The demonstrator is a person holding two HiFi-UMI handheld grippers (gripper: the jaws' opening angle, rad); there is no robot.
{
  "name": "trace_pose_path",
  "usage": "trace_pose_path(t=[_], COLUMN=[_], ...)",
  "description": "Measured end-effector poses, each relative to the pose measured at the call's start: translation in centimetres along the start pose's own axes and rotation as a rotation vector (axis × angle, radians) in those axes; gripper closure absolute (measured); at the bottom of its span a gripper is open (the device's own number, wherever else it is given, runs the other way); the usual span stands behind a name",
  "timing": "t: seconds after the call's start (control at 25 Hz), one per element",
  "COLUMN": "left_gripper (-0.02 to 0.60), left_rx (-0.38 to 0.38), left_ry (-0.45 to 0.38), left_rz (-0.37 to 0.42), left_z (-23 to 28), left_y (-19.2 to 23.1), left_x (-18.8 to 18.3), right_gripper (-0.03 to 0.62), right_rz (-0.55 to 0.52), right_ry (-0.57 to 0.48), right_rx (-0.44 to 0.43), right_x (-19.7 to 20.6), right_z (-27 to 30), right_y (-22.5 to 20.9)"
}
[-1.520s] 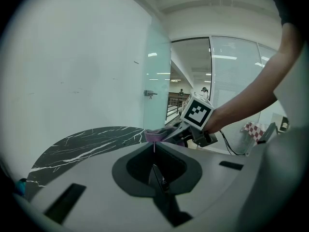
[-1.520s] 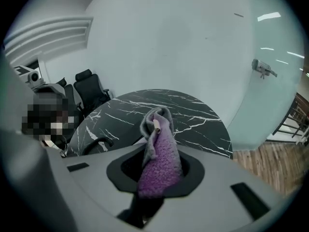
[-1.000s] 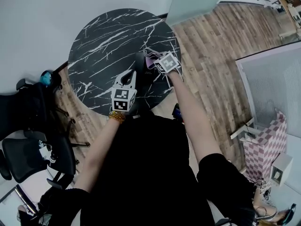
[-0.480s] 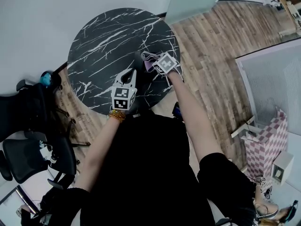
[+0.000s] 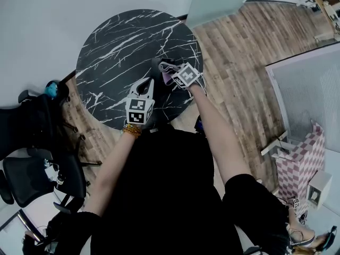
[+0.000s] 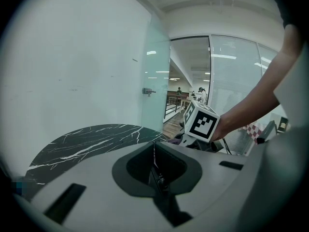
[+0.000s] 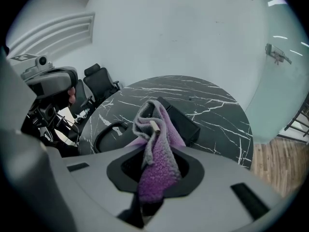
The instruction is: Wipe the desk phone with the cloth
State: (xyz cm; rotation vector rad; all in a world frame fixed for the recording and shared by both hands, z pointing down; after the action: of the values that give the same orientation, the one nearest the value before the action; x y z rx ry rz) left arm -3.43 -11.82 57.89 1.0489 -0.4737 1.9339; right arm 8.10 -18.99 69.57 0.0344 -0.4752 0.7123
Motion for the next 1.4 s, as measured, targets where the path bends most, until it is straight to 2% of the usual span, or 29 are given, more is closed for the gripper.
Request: trace_pose_path(t=[0.4, 0.68, 1.4], left_gripper=[0.561, 0.561, 0.561], left_rx=[-0.001, 0.006, 0.011], left_ry=[0.007, 0.009, 0.015], left_rz=[0.005, 0.012, 0.013], left_z=[0.1, 0.4, 0.3], left_y=[-0.1, -0.4, -0.8], left_x=[0.1, 0.1, 0.4], right_gripper=[0.520, 0.520, 0.520], right_rz=[0.038, 0.019, 0.017], right_ry=[-0.006, 0.036, 0.061], right_rx=[-0.028, -0.089, -0.139], right_x=[1.0, 2.2, 3.8], right_z=[0.5, 1.3, 2.1], right_y=[1.1, 2.4, 4.2])
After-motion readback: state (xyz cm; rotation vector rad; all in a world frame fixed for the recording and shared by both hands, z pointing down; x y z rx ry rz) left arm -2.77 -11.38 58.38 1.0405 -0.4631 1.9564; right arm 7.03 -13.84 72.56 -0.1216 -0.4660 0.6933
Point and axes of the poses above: the fingertips, and each gripper's own axes: z forward along the fingers, y to its left, x out of its underside, the point moved 3 cm from there along -z, backward along the fingers, and after that the axes turned 10 degrees about y, right-handed, at the moved point
